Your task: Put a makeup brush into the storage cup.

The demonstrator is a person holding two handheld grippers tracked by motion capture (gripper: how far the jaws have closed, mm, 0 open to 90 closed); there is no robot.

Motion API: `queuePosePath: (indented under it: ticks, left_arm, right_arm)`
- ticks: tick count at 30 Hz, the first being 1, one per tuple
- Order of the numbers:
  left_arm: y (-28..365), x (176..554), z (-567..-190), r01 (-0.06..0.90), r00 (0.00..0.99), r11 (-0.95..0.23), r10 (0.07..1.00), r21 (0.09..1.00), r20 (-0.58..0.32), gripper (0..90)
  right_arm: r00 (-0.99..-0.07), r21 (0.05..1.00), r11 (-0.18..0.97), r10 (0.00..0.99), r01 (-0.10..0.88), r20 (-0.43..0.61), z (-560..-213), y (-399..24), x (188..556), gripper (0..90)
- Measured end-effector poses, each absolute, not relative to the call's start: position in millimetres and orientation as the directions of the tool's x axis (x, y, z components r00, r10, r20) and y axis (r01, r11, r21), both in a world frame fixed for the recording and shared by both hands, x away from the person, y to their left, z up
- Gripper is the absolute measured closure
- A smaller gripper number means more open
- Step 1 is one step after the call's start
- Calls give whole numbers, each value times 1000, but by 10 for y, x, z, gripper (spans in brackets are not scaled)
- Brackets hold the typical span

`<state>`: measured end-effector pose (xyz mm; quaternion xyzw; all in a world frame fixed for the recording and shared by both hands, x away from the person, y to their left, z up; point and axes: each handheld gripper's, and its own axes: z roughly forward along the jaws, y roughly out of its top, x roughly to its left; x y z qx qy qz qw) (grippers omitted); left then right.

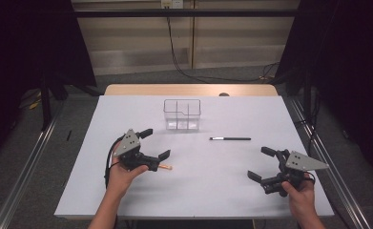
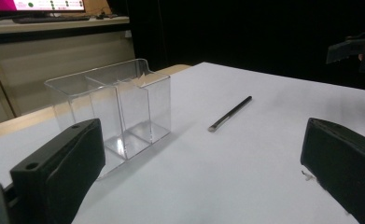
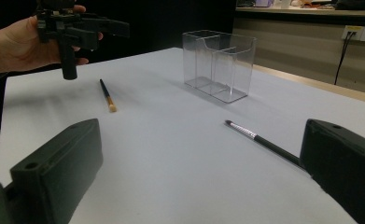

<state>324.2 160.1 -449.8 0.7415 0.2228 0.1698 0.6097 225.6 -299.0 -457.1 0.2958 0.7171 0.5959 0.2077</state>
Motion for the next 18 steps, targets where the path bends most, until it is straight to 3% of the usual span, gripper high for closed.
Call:
queuePosePath:
  ticks: [8,18]
  left_arm:
    - [1571,3267,-4455,185,847,-219,530,958,-42,0]
    - [1502,3308,-4386,250,870,-388,492,887,-29,0]
  right_arm:
    - [-734,977,110,676,180,60,-4569,-3015,2249,0]
    - [-737,978,112,673,178,57,-4569,-3009,2251,0]
